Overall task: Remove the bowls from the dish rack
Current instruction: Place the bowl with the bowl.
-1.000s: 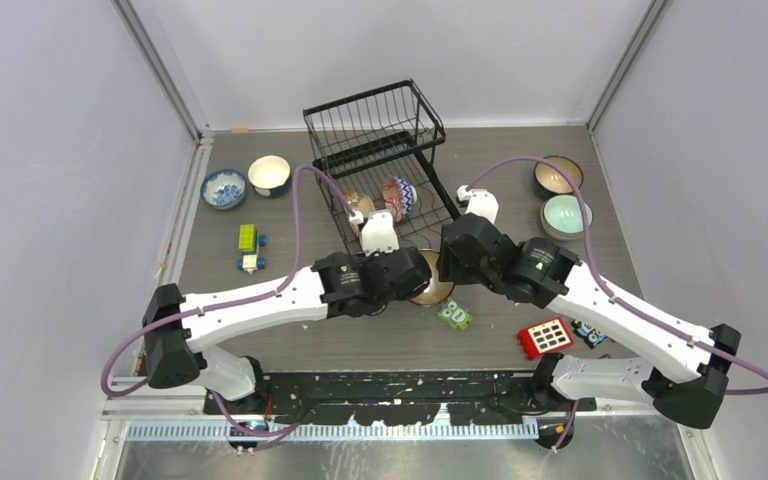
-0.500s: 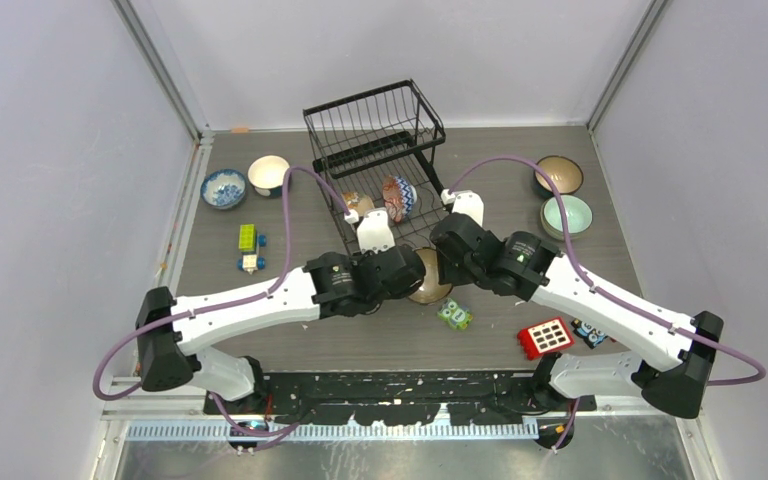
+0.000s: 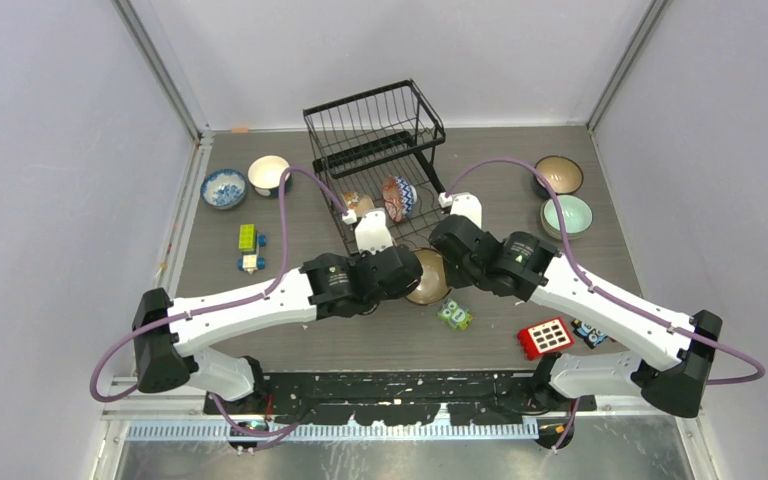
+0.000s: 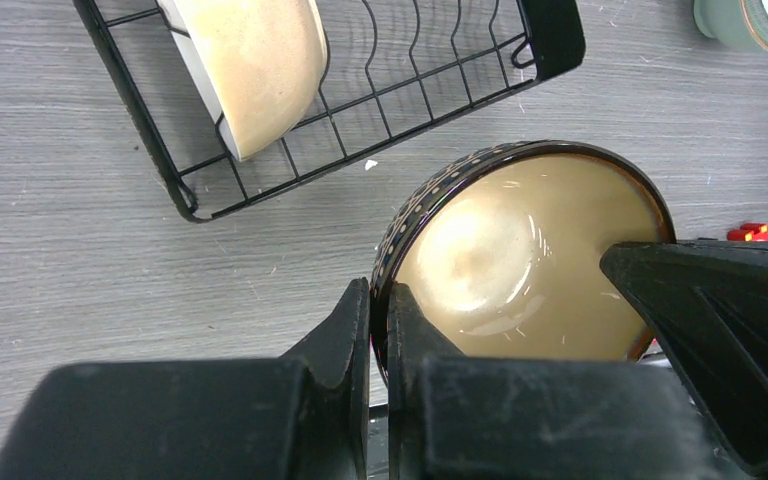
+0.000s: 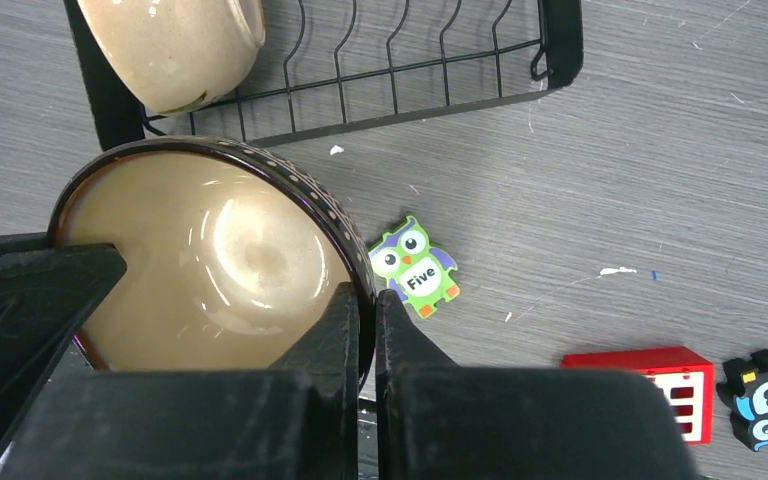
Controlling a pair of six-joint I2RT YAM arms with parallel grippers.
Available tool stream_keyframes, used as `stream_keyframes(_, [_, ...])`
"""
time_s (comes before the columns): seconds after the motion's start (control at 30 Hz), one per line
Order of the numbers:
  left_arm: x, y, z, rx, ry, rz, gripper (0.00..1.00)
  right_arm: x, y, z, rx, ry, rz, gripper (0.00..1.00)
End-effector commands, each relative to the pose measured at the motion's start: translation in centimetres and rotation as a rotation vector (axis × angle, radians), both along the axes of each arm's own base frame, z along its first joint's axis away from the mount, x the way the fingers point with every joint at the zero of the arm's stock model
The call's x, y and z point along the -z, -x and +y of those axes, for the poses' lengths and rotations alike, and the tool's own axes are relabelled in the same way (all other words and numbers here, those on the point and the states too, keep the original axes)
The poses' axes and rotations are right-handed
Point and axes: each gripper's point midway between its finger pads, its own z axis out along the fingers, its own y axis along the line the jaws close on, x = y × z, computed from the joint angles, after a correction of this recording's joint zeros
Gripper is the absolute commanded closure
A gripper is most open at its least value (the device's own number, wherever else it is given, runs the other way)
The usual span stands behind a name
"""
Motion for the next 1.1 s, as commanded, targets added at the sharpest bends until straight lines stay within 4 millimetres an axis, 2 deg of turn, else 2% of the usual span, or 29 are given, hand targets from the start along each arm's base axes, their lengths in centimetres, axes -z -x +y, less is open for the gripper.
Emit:
stream_keyframes(0.0, [-3.8,-0.9,-1.4,-0.008,0.165,-0.075,0.93,-1.1,-0.4,0.1,0.018,-0.024,-0.028,0.99])
stream_keyframes(0.13, [-4.9,-0.8,-1.3,0.017,0.191,-0.099,0.44,-1.8,-0.6,-0.5,0.031,-0.011,-0.045,0.99])
stream_keyframes(0.23, [-6.1,-0.4,-1.2,0.054,0.211,-0.113,0.24,-2.8,-1.0,-1.3,0.042,0.015,-0.073,0.99])
stream_keyframes(0.3, [-6.8,-0.1,-0.9,0.077,0.205,-0.118,0.02,-3.3,-1.5,-1.9,0.056,0.026,-0.081,0.99])
stream_keyframes(0.4, [-7.4,0.2,0.4,0.098,0.176,-0.141,0.00,-4.1,-2.5,-3.1,0.084,0.029,-0.083,0.99])
stream_keyframes(0.5, [-8.2,0.2,2.4,0.084,0.171,-0.184,0.00,-5.2,-4.5,-4.9,0.145,0.033,-0.101,0.99])
stream_keyframes(0.6, [-8.8,0.2,4.3,0.080,0.185,-0.237,0.00,-6.5,-7.3,-8.1,0.271,0.028,-0.135,0.99])
stream_keyframes(0.73, [-8.9,0.3,6.9,0.054,0.189,-0.288,0.00,-8.0,-11.8,-13.3,0.520,-0.099,-0.174,0.99])
stream_keyframes(0.93, [-6.4,1.2,9.0,0.055,0.202,-0.288,0.03,-9.9,-17.2,-20.0,0.830,-0.230,-0.281,0.99])
stream_keyframes(1.03, [-5.6,1.5,9.9,0.053,0.193,-0.287,0.03,-9.4,-19.4,-23.1,0.945,-0.280,-0.298,0.99])
stream_keyframes(1.07, [-5.3,1.6,10.2,0.051,0.191,-0.286,0.03,-9.2,-19.9,-24.8,0.992,-0.292,-0.310,0.99])
